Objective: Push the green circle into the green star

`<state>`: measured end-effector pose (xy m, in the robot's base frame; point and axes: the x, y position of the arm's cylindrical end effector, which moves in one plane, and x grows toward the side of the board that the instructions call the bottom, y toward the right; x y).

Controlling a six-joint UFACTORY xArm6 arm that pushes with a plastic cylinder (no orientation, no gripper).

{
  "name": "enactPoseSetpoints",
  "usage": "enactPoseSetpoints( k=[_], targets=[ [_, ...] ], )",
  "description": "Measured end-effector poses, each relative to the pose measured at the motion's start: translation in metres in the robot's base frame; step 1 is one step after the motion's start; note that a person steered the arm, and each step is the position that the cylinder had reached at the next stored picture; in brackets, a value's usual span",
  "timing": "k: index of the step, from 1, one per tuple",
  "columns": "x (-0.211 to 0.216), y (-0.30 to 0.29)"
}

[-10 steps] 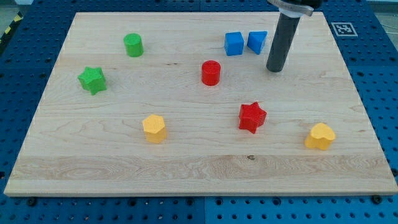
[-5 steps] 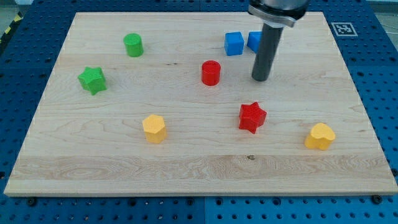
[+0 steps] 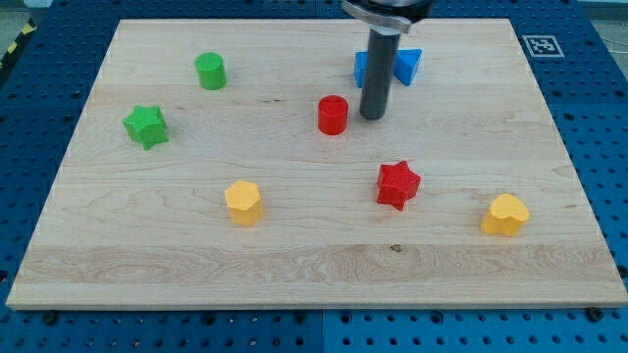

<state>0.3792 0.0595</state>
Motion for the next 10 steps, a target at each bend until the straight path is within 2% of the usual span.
enactPoseSetpoints(
  k=[5,10],
  targets=[
    [-0.079,-0.137],
    [-0.082,-0.201]
  ],
)
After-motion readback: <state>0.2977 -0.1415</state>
